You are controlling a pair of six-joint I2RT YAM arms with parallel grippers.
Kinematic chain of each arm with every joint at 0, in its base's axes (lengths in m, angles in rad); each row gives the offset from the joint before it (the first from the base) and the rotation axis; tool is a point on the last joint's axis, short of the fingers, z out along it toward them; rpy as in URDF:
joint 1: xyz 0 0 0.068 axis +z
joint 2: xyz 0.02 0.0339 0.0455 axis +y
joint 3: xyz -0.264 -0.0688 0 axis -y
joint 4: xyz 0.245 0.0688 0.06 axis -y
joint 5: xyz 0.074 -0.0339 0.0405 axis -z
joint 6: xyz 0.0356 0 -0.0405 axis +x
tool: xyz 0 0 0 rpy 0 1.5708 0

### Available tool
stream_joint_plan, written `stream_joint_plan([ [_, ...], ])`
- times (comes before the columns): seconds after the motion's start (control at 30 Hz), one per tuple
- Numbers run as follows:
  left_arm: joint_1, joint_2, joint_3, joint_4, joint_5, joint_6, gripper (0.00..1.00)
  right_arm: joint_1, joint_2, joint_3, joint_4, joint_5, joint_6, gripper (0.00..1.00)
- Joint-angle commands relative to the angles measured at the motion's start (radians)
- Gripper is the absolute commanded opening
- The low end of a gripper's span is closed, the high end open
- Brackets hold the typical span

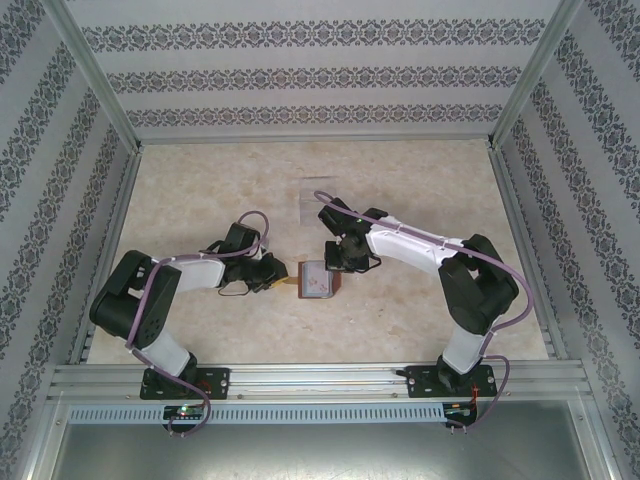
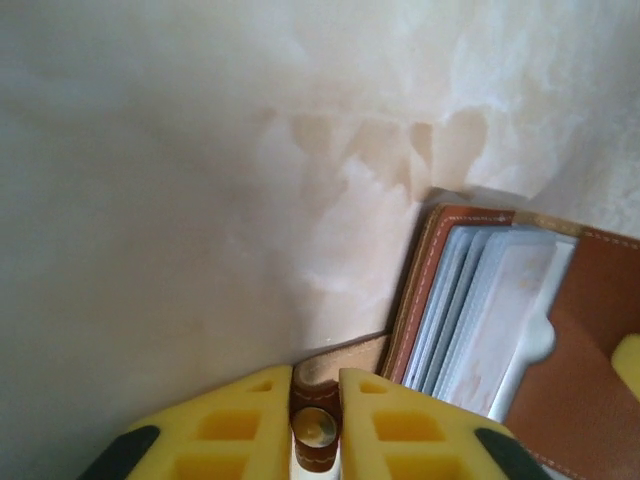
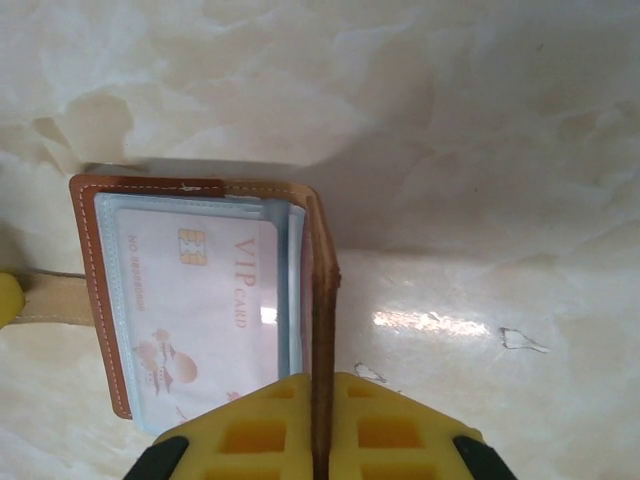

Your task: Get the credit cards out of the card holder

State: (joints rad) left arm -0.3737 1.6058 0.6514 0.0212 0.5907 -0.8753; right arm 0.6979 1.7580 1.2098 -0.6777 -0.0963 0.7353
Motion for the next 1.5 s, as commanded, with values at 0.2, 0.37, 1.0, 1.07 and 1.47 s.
stream_joint_plan([
  [0.2,0.001,-0.159,0.132,-0.370,-0.229,0.150,0.38,-0.023,-0.071,-0.068,0.121,-0.055,0.033,0.03],
  [0.37,0.001,-0.170,0.252,-0.478,-0.232,0.155,0.42,-0.037,-0.080,-0.072,0.127,-0.047,0.016,0.02],
  [1.0,-0.085,-0.032,0.314,-0.235,-0.029,0.006,0.26,-0.019,-0.063,-0.080,0.129,-0.071,-0.047,0.02],
  [1.07,-0.114,-0.012,0.312,-0.214,-0.040,0.001,0.21,-0.018,-0.073,-0.091,0.137,-0.074,-0.045,0.02],
  [1.47,-0.161,0.073,0.330,-0.378,-0.214,0.054,0.09,-0.027,-0.117,-0.153,0.152,-0.081,-0.056,0.02],
])
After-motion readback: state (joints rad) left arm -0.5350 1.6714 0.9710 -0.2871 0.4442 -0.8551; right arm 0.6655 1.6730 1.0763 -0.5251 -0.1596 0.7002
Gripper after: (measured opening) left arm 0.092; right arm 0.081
